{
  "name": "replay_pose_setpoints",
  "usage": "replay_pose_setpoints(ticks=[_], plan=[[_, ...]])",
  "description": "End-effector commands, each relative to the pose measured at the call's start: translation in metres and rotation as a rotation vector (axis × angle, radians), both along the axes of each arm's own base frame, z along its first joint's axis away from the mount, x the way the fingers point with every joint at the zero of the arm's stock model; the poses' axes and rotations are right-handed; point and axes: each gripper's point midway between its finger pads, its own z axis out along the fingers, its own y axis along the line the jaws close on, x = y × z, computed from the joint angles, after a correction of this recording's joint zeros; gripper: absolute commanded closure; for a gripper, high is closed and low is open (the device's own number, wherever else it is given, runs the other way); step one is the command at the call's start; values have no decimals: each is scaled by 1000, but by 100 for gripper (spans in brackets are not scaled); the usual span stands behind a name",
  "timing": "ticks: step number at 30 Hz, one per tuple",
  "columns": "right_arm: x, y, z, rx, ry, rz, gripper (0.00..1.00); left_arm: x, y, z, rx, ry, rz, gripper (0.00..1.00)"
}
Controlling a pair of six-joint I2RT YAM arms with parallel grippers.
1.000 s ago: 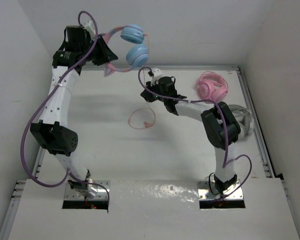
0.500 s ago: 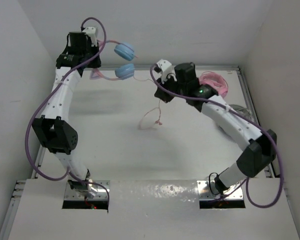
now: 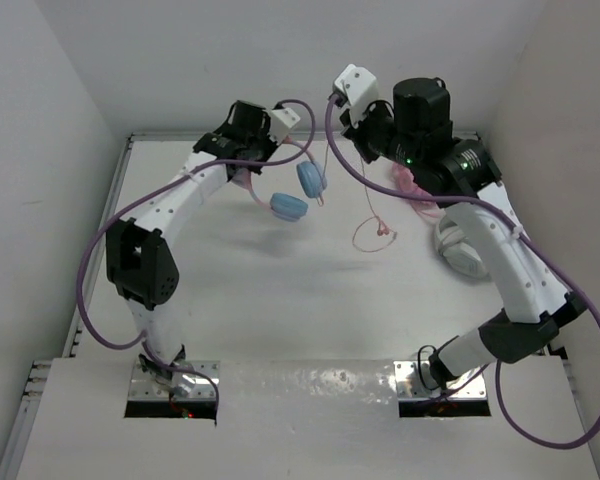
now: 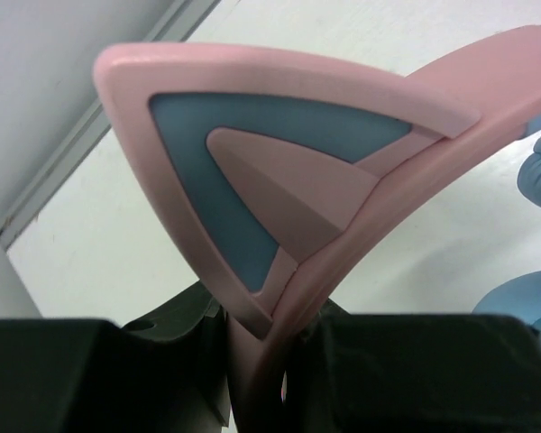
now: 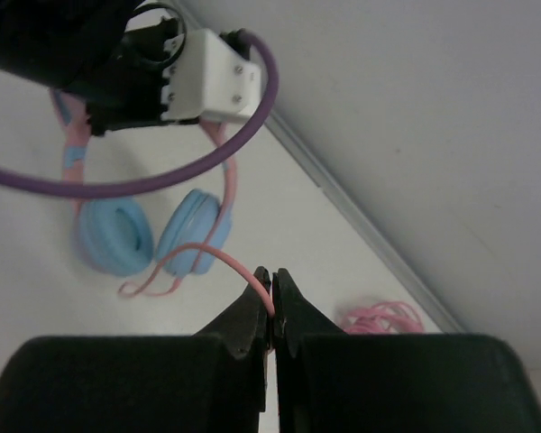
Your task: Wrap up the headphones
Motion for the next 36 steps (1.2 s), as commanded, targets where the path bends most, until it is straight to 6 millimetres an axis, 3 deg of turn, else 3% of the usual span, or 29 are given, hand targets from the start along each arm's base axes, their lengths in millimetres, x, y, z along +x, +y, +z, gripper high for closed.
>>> replay_pose_setpoints(ticks=[1, 4, 6, 12, 16, 17, 23, 26, 27, 30, 32, 34, 35, 36], plan=[[31, -6, 29, -30, -178, -77, 100, -16, -36, 44, -46, -110, -148, 100], [50, 0, 45, -2, -242, -105, 100, -34, -60, 35, -29, -79, -214, 100], [58, 2, 55, 42, -273, -115, 100, -43, -75, 36, -109, -42, -246, 100], [79, -12, 41, 215, -178, -110, 100, -72, -102, 49, -276, 66, -343, 100], [108, -43, 11, 259, -118, -202, 100, -91, -111, 64, -337, 104, -406, 100], [113, -42, 2, 270, -90, -202, 100, -95, -114, 72, -354, 105, -428, 100], [130, -34, -8, 371, -22, -200, 100, -121, -127, 87, -431, 165, -528, 100], [146, -32, -7, 410, 8, -212, 100, -120, -128, 93, -398, 132, -511, 100], [146, -31, 8, 423, -6, -208, 100, -119, -131, 92, -389, 126, -508, 100], [156, -30, 10, 444, -9, -218, 100, -118, -132, 88, -397, 134, -499, 100], [158, -33, 8, 449, -11, -234, 100, -124, -139, 97, -424, 138, -545, 100], [163, -40, -3, 461, 16, -257, 100, -129, -142, 105, -442, 140, -575, 100], [166, -42, -9, 470, 36, -267, 100, -136, -148, 121, -479, 132, -619, 100], [168, -48, -25, 479, 75, -292, 100, -140, -148, 126, -498, 146, -634, 100]])
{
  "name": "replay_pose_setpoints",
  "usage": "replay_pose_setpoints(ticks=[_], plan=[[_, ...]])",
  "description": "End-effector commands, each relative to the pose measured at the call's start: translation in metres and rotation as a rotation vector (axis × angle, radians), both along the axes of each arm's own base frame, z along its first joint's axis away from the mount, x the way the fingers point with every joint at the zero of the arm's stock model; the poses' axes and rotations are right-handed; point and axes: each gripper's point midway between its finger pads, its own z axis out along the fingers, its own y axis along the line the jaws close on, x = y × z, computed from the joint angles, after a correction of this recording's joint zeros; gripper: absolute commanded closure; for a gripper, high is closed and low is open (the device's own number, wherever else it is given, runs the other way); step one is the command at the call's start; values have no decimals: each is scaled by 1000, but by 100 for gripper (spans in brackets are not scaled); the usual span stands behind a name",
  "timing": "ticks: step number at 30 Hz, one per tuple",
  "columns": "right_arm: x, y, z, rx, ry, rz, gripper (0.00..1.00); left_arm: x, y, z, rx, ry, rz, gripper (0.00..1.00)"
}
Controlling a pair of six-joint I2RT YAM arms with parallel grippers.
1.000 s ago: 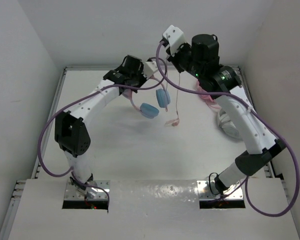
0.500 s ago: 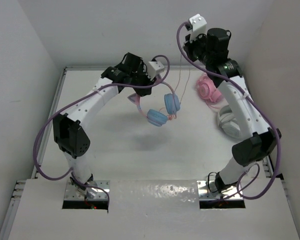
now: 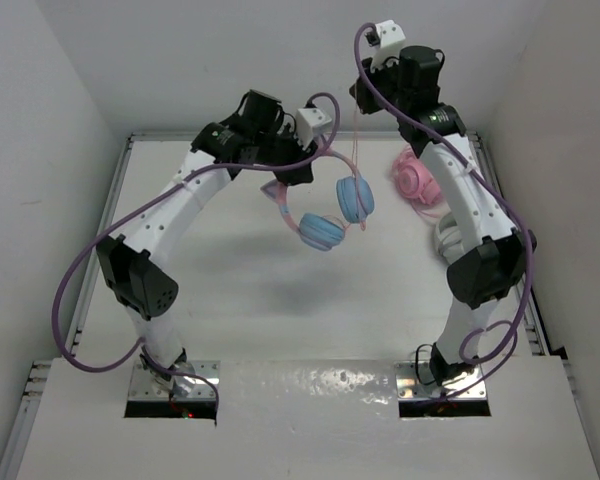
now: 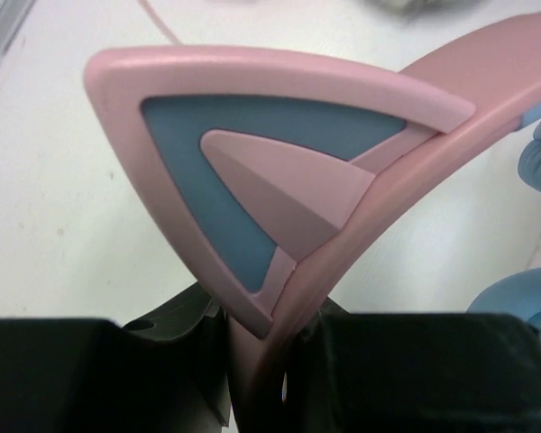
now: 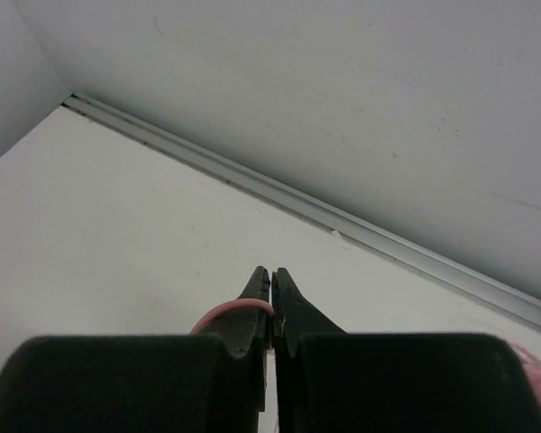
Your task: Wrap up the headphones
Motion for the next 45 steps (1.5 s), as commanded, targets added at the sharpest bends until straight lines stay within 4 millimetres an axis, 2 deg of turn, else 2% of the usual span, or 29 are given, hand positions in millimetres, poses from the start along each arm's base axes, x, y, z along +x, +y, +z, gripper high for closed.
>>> replay_pose_setpoints(ticks=[1, 2, 3, 5, 6, 7, 9, 10, 11, 13, 14, 16, 18, 20, 25, 28, 34, 35, 38, 39, 41, 43, 44, 45], plan=[[6, -18, 3, 84, 7, -52, 100, -29, -22, 79, -202, -67, -152, 100], [5, -19, -3, 91, 22, -49, 100, -39, -26, 96, -255, -72, -204, 100], [5, -17, -17, 97, 50, -40, 100, -41, -26, 104, -275, -77, -216, 100], [-3, -4, -26, 129, 87, 36, 100, -44, -28, 118, -311, -72, -219, 100], [-5, 3, -32, 148, 96, 70, 100, -42, -28, 128, -330, -93, -213, 100], [-7, 8, -34, 161, 105, 99, 100, -41, -29, 127, -334, -83, -211, 100], [-18, 23, -39, 202, 122, 188, 100, -37, -26, 142, -359, -109, -190, 100], [-21, 25, -41, 212, 122, 203, 100, -36, -25, 145, -369, -100, -179, 100], [-25, 29, -50, 226, 134, 226, 100, -33, -22, 150, -387, -103, -172, 100], [-35, 33, -47, 246, 118, 257, 98, -29, -19, 155, -431, -73, -160, 100], [-41, 37, -57, 267, 125, 288, 96, -23, -15, 164, -491, -35, -145, 100], [-51, 40, -50, 304, 95, 319, 92, -18, -11, 167, -538, 14, -122, 100], [-59, 46, -52, 371, 85, 357, 80, -11, -7, 171, -550, 12, -84, 100], [-66, 53, -49, 465, 82, 388, 72, -3, -7, 168, -552, 22, -40, 100], [-82, 72, -65, 566, 144, 444, 67, 5, -6, 175, -601, 72, 36, 100], [-90, 83, -80, 575, 166, 452, 66, 10, 0, 188, -652, 91, 64, 100], [-86, 86, -143, 546, 285, 355, 65, 35, 36, 221, -752, 48, 152, 100], [-84, 88, -159, 551, 309, 341, 65, 35, 37, 226, -759, 36, 151, 100], [-83, 101, -174, 564, 343, 343, 65, 33, 38, 236, -774, 16, 151, 100], [-81, 105, -186, 559, 364, 339, 65, 34, 38, 236, -777, 16, 152, 100], [-82, 117, -192, 553, 369, 345, 65, 35, 41, 239, -790, 19, 165, 100], [-80, 124, -204, 555, 386, 333, 68, 35, 44, 242, -806, 33, 171, 100], [-79, 128, -205, 555, 380, 336, 74, 37, 45, 244, -815, 30, 172, 100], [-78, 130, -215, 551, 399, 327, 77, 38, 47, 245, -829, 46, 179, 100]])
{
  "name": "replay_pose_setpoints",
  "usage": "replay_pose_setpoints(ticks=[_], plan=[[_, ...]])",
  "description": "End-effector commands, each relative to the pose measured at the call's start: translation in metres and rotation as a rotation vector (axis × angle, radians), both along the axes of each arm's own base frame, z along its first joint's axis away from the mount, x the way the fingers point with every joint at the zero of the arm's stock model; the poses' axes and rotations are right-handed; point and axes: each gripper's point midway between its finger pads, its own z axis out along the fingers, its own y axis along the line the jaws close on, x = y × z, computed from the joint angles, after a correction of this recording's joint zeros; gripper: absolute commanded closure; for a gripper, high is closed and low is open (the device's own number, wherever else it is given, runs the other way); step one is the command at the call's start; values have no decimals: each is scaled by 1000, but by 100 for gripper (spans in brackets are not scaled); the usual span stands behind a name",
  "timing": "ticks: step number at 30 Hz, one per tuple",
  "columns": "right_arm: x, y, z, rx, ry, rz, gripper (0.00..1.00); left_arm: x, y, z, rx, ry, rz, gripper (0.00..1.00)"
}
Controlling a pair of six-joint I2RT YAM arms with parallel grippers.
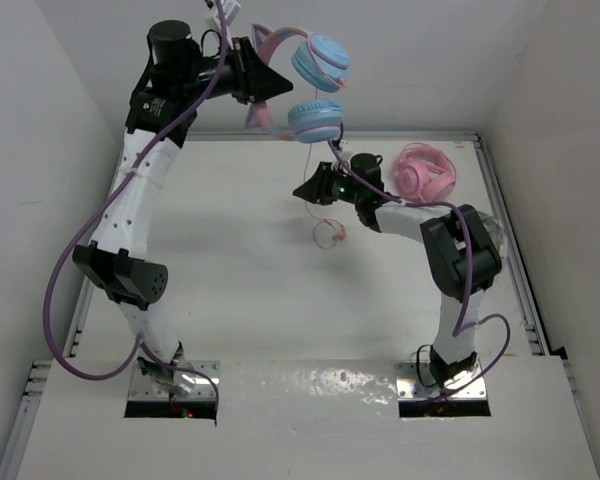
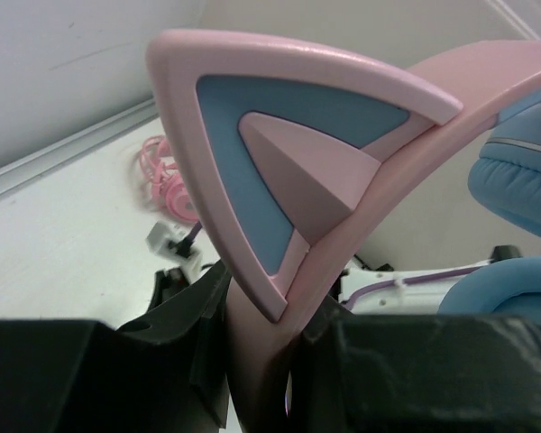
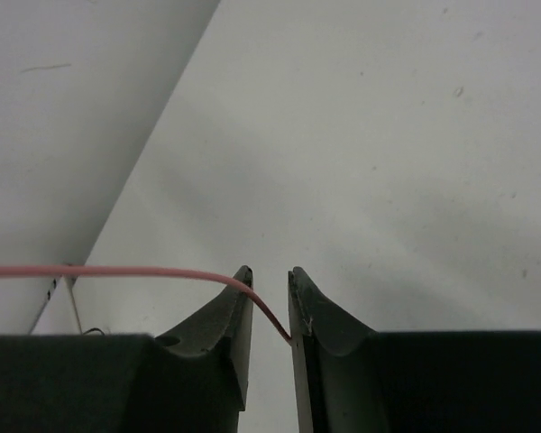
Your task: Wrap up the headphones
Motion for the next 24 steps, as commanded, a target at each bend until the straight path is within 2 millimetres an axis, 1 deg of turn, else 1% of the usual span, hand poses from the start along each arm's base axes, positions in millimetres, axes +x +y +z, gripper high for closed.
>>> replay_pose_setpoints(ticks=[1, 2, 3, 4, 5, 6, 7, 8, 9, 11, 12, 13, 14, 15, 16, 17, 18, 19, 20, 21, 22, 23, 24], plan=[[10, 16, 17, 36, -77, -13, 79, -5, 12, 45, -102, -68, 9, 100], [8, 16, 12, 32, -64, -12, 81, -3, 16, 48, -118, -74, 16, 100], [7, 16, 7, 29, -54, -11, 83, 1, 21, 50, -144, -40, 33, 100], [1, 18, -3, 19, -32, -5, 85, 10, 33, 50, -160, -35, 67, 100], [-3, 18, -10, 11, -19, -2, 88, 15, 38, 49, -175, -18, 83, 100], [-10, 23, -12, 7, -14, 16, 90, 26, 51, 47, -201, 14, 130, 100], [-19, 25, -21, -6, 8, 30, 93, 34, 57, 42, -209, 41, 160, 100], [-26, 28, -23, -14, 13, 44, 100, 45, 67, 39, -226, 63, 216, 100], [-42, 36, -30, -40, 14, 84, 100, 59, 84, 30, -232, 91, 280, 100], [-65, 44, -25, -83, 2, 136, 100, 83, 111, 13, -249, 150, 420, 100], [-87, 54, -31, -142, -9, 200, 100, 97, 128, -3, -242, 198, 492, 100], [-98, 59, -16, -153, -51, 229, 100, 104, 136, -11, -237, 216, 538, 100], [-108, 65, -13, -183, -95, 270, 100, 115, 148, -19, -220, 214, 617, 100], [-129, 78, -10, -207, -96, 335, 100, 125, 155, -36, -193, 242, 668, 100], [-139, 84, -3, -222, -118, 374, 100, 131, 162, -42, -177, 242, 712, 100], [-149, 90, 7, -250, -181, 431, 100, 140, 174, -48, -152, 227, 783, 100], [-168, 99, 14, -283, -176, 499, 100, 149, 180, -59, -132, 231, 816, 100], [-176, 102, 19, -308, -200, 535, 100, 155, 187, -63, -110, 218, 850, 100], [-184, 105, 29, -322, -232, 568, 100, 163, 200, -67, -64, 181, 918, 100], [-193, 106, 38, -352, -251, 618, 100, 174, 209, -80, -29, 174, 960, 100], [-197, 107, 47, -355, -258, 639, 100, 180, 217, -86, 1, 160, 998, 100], [-197, 111, 74, -331, -307, 657, 100, 192, 234, -97, 80, 123, 1071, 100], [-203, 104, 77, -360, -277, 675, 100, 197, 243, -101, 129, 94, 1103, 100]])
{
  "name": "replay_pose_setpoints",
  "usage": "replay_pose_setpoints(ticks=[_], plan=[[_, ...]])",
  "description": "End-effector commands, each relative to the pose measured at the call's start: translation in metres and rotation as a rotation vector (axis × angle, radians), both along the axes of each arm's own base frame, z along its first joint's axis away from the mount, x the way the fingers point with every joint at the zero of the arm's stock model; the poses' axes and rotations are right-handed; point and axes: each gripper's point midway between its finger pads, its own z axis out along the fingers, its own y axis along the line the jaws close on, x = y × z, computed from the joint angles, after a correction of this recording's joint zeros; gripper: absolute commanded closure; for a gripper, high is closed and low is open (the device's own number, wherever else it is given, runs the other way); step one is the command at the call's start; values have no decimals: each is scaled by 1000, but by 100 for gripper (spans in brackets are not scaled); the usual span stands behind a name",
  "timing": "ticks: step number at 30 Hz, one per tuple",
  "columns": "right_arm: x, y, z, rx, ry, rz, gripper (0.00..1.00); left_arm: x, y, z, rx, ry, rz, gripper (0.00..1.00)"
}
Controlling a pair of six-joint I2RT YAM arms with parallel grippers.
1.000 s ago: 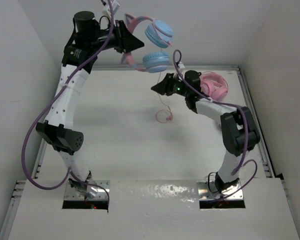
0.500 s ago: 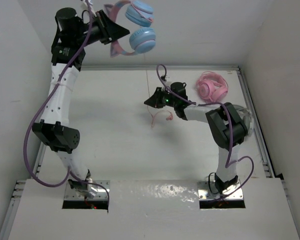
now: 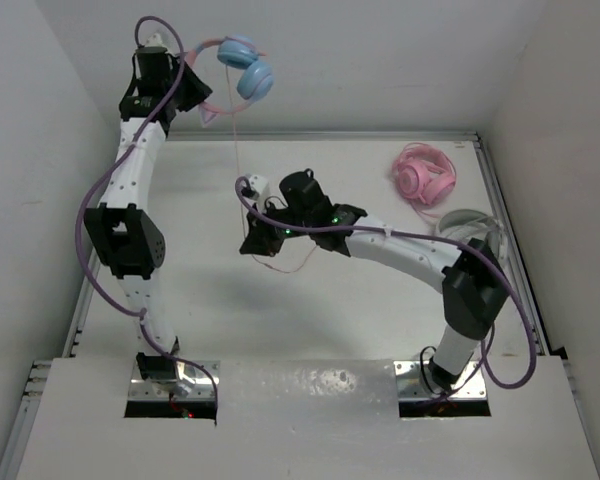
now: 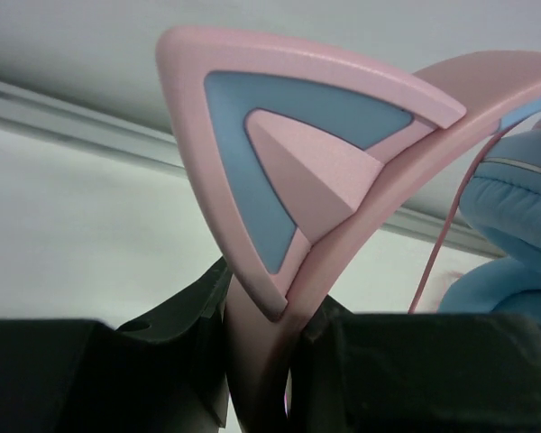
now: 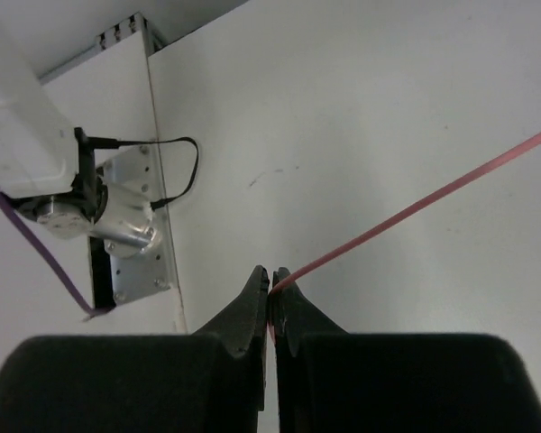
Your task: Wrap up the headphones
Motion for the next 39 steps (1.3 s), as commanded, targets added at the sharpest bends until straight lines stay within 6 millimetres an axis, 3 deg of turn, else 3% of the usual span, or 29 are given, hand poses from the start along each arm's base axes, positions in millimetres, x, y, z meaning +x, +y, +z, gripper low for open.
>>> replay_pose_setpoints(ticks=[1, 2, 4, 6, 7, 9, 13, 17, 21, 24, 25, 27, 28, 32, 35, 39], plan=[[-14, -22, 45, -66, -75, 103, 100, 26, 55, 41, 298, -180, 197, 100], [-12, -22, 74, -36, -137, 106, 100, 31, 68, 40, 364, -194, 254, 100], [-12, -31, 89, -51, -176, 94, 100, 33, 77, 23, 527, -173, 255, 100], [-4, -41, 112, -75, -274, 62, 100, 36, 73, 25, 610, -207, 252, 100], [1, -45, 117, -89, -303, 46, 100, 36, 71, 12, 653, -189, 227, 100], [16, -59, 125, -159, -391, -11, 100, 37, 63, 16, 705, -221, 176, 100], [51, -91, 122, -318, -511, -141, 100, 34, 39, 23, 700, -286, 41, 100], [59, -114, 98, -443, -518, -181, 100, 31, 30, 45, 663, -337, 13, 100], [48, -108, 102, -405, -486, -149, 100, 33, 36, 47, 682, -329, 50, 100], [43, -101, 130, -349, -511, -152, 100, 34, 34, 35, 834, -294, 27, 100], [43, -98, 140, -323, -517, -156, 100, 32, 22, 21, 885, -266, 8, 100], [45, -97, 173, -259, -566, -188, 100, 27, 7, 13, 962, -260, -39, 100], [48, -98, 191, -229, -599, -215, 100, 20, -9, 2, 1022, -261, -95, 100], [61, -104, 245, -146, -727, -311, 100, -1, -54, -26, 1075, -281, -239, 100], [71, -110, 270, -130, -809, -369, 100, -11, -80, -46, 1048, -252, -335, 100], [89, -120, 282, -140, -859, -448, 100, -32, -110, -61, 987, -244, -498, 100]])
